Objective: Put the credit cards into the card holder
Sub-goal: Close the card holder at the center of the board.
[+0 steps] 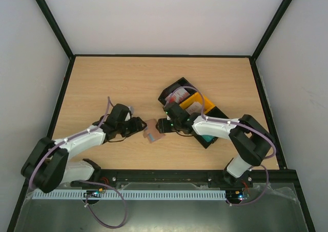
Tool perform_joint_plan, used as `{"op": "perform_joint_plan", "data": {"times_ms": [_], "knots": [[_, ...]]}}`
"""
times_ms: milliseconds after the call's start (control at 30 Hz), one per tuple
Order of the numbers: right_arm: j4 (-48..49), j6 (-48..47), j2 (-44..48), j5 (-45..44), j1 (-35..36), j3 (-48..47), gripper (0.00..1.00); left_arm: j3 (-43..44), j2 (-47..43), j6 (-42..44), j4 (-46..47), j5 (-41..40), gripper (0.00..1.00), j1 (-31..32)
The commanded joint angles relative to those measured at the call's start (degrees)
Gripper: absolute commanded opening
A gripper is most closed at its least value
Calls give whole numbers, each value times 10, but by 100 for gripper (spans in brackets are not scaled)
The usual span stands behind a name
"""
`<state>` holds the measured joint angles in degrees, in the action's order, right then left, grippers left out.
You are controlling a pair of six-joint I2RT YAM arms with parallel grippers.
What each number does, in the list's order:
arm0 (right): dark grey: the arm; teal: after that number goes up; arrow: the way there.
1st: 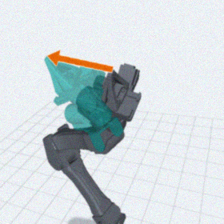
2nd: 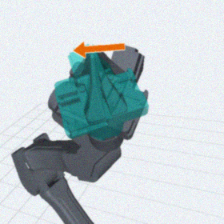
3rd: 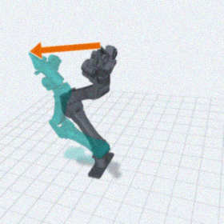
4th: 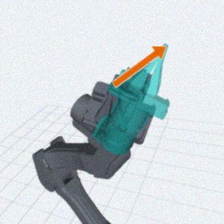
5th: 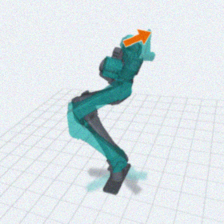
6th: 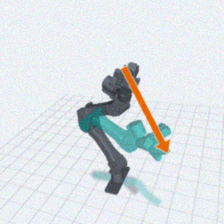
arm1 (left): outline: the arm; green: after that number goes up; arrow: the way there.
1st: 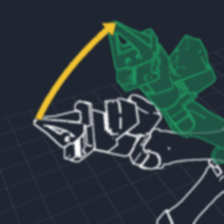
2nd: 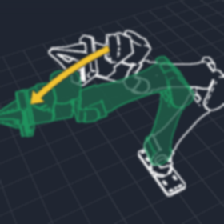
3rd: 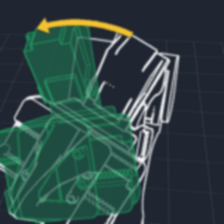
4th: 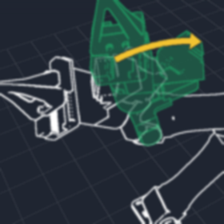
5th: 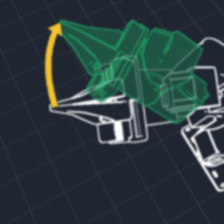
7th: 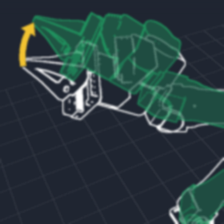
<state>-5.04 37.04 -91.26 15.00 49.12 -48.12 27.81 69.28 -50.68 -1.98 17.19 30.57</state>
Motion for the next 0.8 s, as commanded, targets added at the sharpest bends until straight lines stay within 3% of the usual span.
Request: {"op": "perform_joint_plan", "data": {"times_ms": [0,167,567,633,767], "knots": [[-22,-38,-29,20,1,0,59,33,52,31,33,32,60,2],[-35,-53,-64,47,2,-8,54,31,88,31,53,36,56,2],[-8,-49,-81,75,1,3,51,3,139,33,55,5,29,2],[9,-46,-81,86,-1,10,52,2,144,37,47,-4,20,2],[54,-26,-91,116,-9,23,52,-4,154,45,42,-17,15,2]]}}
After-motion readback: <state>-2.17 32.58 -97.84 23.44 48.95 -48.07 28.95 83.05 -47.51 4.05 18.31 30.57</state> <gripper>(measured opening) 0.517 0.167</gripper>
